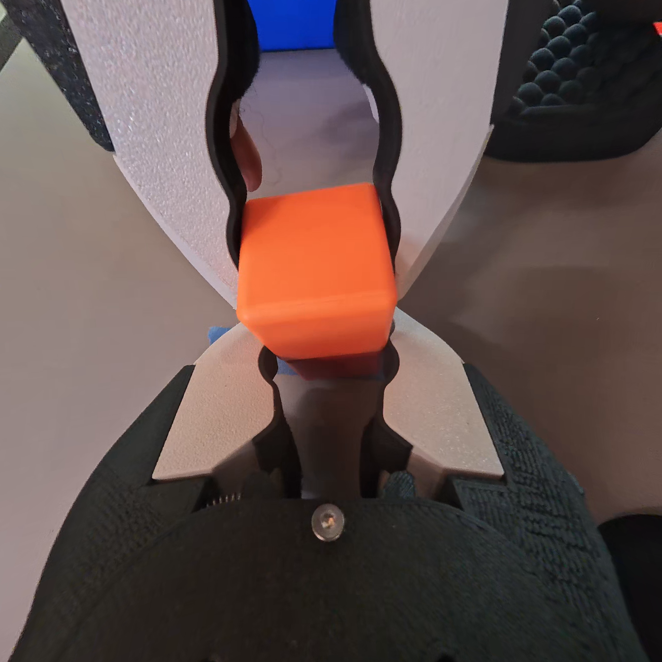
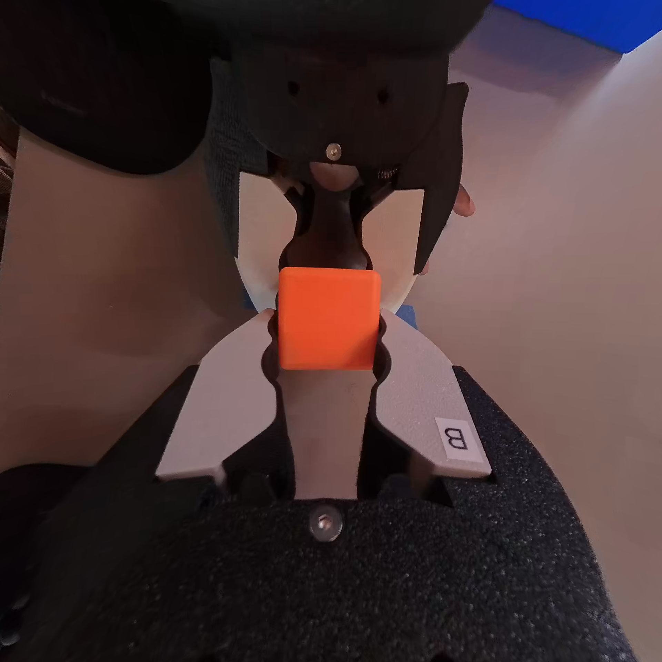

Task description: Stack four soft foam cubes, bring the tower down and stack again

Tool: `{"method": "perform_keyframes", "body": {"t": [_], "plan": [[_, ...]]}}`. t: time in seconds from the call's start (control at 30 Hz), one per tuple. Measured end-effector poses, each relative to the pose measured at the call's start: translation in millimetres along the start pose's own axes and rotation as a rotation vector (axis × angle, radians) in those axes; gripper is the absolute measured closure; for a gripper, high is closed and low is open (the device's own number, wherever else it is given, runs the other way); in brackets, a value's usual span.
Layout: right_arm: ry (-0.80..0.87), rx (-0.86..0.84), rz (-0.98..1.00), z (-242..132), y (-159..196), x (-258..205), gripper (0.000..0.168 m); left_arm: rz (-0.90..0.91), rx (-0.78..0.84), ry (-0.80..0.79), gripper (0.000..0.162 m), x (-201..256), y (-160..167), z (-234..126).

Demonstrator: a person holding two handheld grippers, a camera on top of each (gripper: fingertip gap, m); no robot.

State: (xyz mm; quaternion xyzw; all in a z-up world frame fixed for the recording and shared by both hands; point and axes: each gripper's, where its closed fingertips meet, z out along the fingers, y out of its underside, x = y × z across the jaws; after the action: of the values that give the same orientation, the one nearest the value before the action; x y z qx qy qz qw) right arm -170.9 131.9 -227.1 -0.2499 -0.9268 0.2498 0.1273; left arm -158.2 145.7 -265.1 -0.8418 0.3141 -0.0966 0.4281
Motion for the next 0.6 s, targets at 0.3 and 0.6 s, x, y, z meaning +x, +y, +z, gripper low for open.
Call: {"method": "perform_keyframes", "body": {"t": [0.3,0.6], "plan": [[-0.005,0.034,0.009,-1.1,-0.1,0.4,0.118,-0.012,0.011,0.005,0.105,0.3,-2.3,-1.4],[-0.009,0.059,0.018,-0.8,0.2,1.2,0.119,-0.014,0.015,0.006,0.106,-0.4,-1.4,-2.7]]}}
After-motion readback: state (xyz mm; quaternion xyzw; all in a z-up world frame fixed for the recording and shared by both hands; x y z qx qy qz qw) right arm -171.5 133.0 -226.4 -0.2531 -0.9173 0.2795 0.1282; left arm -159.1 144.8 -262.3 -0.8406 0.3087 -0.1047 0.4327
